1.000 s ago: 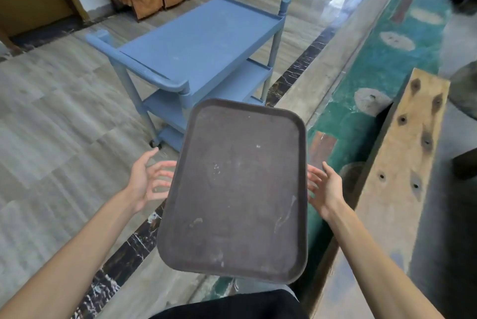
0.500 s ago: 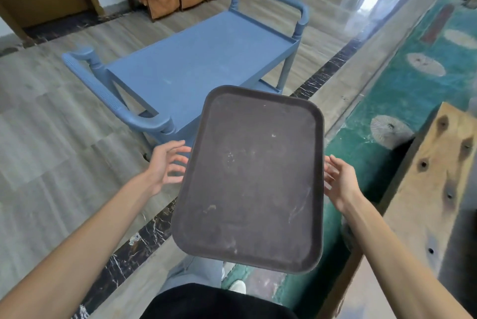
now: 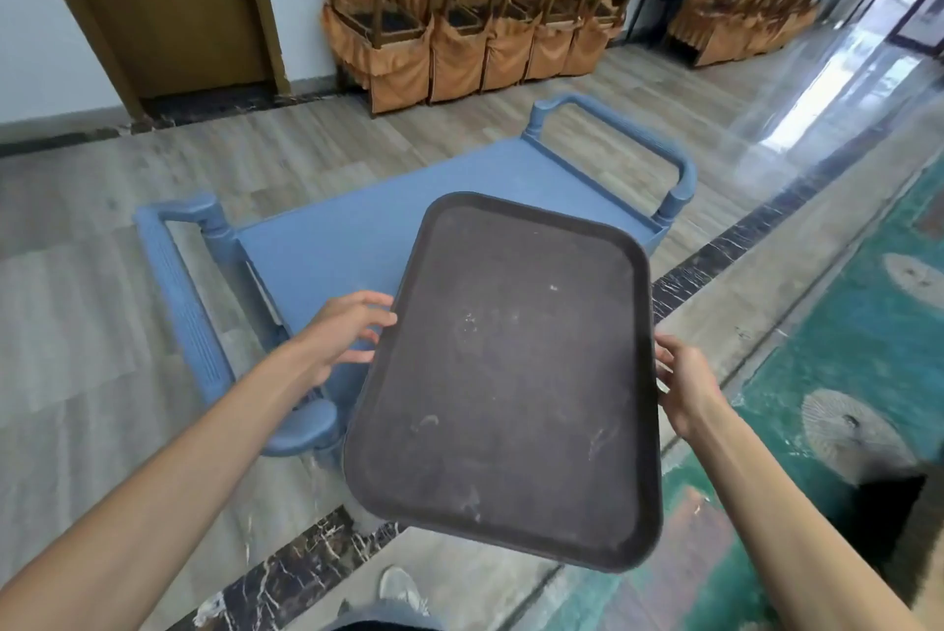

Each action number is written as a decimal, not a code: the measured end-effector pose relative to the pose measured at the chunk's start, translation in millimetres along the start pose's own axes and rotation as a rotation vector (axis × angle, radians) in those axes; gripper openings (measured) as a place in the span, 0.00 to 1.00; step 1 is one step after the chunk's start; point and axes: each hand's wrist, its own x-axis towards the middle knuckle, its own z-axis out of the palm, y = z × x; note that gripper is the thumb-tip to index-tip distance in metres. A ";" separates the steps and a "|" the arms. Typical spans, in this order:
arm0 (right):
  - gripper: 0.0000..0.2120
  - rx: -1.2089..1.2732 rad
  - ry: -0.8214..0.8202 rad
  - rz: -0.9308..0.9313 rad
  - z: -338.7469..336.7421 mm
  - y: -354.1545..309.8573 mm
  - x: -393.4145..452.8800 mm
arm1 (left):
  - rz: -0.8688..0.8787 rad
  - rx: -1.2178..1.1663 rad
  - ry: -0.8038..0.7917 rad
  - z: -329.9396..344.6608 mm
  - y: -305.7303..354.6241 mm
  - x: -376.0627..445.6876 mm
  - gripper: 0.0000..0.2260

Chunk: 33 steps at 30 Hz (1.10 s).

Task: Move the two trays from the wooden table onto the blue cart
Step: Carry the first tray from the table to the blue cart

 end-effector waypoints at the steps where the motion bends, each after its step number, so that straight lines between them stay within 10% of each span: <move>1: 0.11 -0.020 -0.015 0.000 12.8 -8.4 12.9 | 0.002 0.017 0.016 -6.5 6.4 10.6 0.13; 19: 0.16 -0.281 -0.376 0.058 260.5 -50.3 188.7 | -0.077 0.116 0.692 -123.3 14.2 109.3 0.20; 33: 0.14 -0.478 -0.531 0.146 322.1 -14.2 245.7 | -0.363 0.132 0.953 -129.6 -43.9 142.1 0.18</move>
